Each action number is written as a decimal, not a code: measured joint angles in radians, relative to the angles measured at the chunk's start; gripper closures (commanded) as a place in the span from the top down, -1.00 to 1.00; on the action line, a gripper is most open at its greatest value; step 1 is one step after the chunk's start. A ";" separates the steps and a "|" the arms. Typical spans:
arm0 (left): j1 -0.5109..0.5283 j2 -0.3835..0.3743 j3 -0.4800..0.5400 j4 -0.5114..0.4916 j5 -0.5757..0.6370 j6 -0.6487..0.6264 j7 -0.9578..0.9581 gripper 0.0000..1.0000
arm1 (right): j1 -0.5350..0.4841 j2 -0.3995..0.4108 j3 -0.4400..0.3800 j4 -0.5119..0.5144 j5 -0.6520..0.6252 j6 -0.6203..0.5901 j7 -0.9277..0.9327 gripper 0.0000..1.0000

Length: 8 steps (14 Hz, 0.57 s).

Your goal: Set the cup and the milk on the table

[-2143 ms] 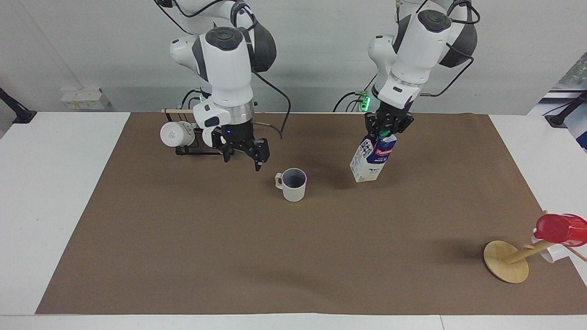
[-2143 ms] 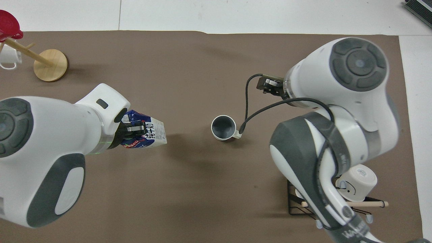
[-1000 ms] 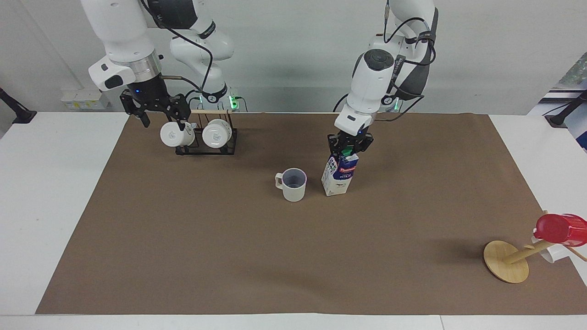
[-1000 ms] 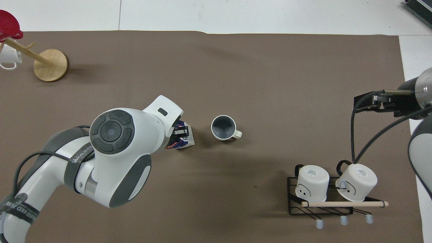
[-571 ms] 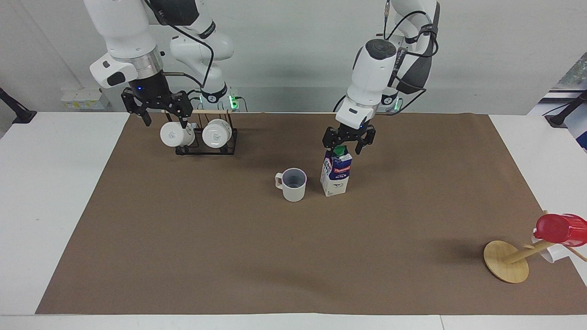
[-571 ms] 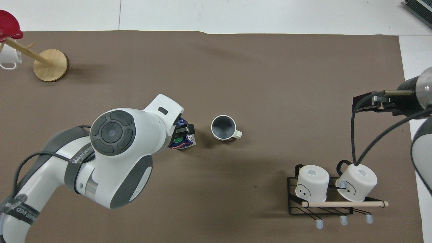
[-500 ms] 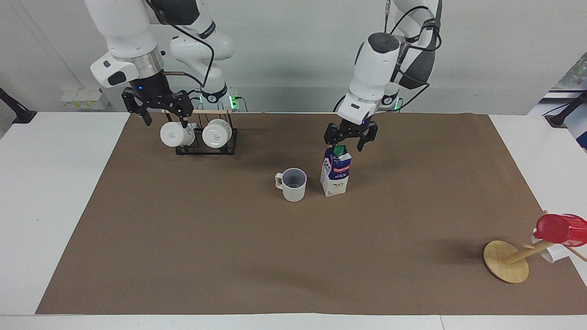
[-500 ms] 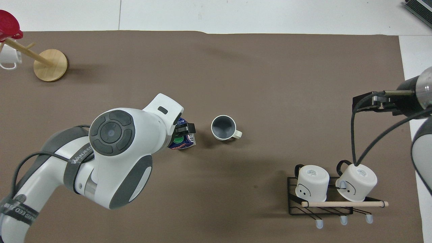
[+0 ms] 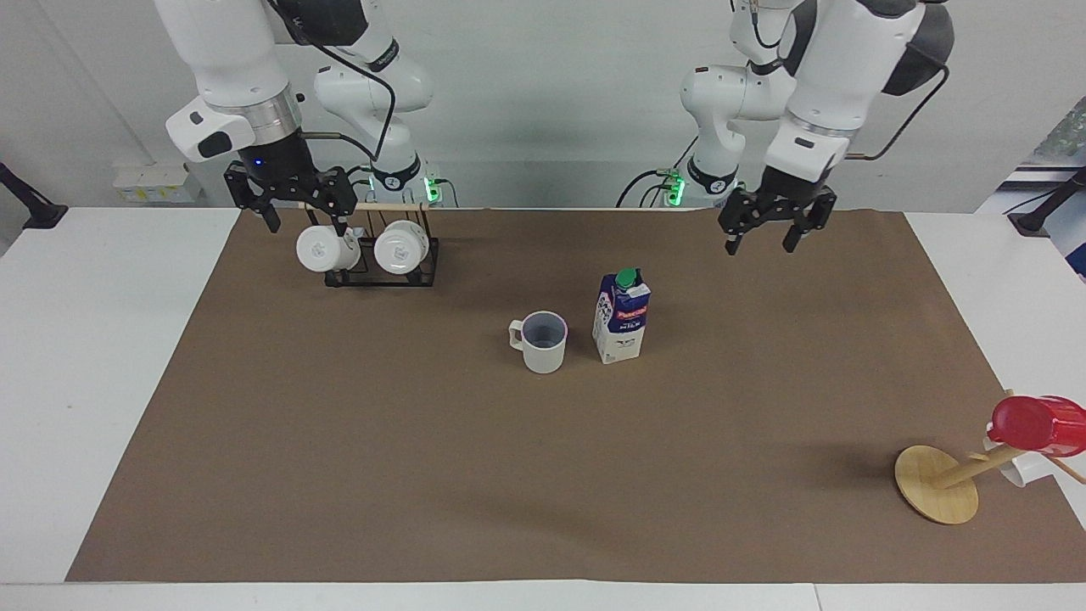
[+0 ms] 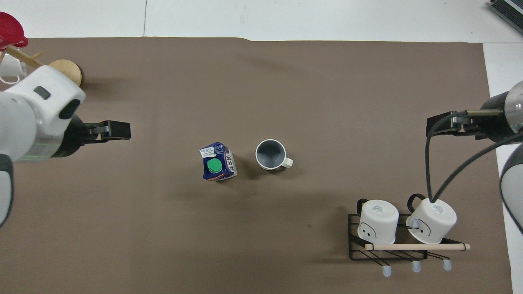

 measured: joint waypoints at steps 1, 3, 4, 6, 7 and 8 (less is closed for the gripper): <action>0.038 0.000 0.001 0.015 0.000 -0.021 0.046 1.00 | -0.001 0.000 -0.001 0.000 0.000 0.000 0.000 1.00; 0.089 0.000 0.002 0.050 0.000 -0.064 0.100 1.00 | -0.001 0.000 -0.001 0.000 0.000 0.000 0.000 1.00; 0.103 0.000 0.002 0.067 0.000 -0.088 0.108 1.00 | -0.001 0.000 -0.001 0.000 0.000 0.000 0.000 1.00; 0.112 0.000 0.002 0.091 0.000 -0.129 0.111 1.00 | -0.001 0.000 -0.001 0.000 0.000 0.000 0.000 1.00; 0.112 0.000 0.000 0.097 0.000 -0.132 0.111 1.00 | -0.001 0.000 -0.001 0.000 0.001 0.000 0.000 1.00; 0.112 0.000 -0.002 0.103 0.000 -0.134 0.111 1.00 | -0.001 0.000 -0.001 0.000 0.001 0.000 0.000 1.00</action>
